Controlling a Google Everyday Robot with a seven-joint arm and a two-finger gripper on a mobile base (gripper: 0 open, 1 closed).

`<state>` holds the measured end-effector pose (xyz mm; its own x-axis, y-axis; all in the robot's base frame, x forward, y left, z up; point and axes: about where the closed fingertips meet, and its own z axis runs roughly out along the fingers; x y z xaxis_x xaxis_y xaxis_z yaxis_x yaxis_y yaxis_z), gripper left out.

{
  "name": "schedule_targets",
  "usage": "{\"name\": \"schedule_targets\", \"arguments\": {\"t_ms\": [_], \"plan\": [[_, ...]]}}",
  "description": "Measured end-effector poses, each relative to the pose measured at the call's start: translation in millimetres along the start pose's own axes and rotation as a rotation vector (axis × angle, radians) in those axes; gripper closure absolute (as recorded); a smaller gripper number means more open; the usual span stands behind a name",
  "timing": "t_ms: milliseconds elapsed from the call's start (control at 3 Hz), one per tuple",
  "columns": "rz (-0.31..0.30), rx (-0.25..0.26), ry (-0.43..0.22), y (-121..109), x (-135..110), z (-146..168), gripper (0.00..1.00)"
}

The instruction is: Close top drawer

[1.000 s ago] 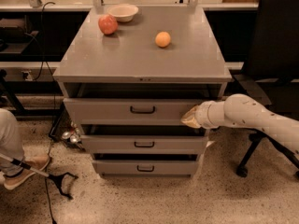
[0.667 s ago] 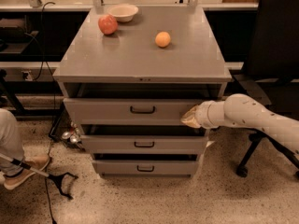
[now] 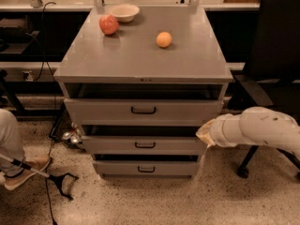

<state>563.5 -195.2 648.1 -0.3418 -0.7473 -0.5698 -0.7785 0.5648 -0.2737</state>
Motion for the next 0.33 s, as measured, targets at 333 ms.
{"name": "schedule_targets", "arguments": {"t_ms": [333], "plan": [[0.072, -0.004, 0.059, 24.3, 19.3, -30.0, 1.00]]}}
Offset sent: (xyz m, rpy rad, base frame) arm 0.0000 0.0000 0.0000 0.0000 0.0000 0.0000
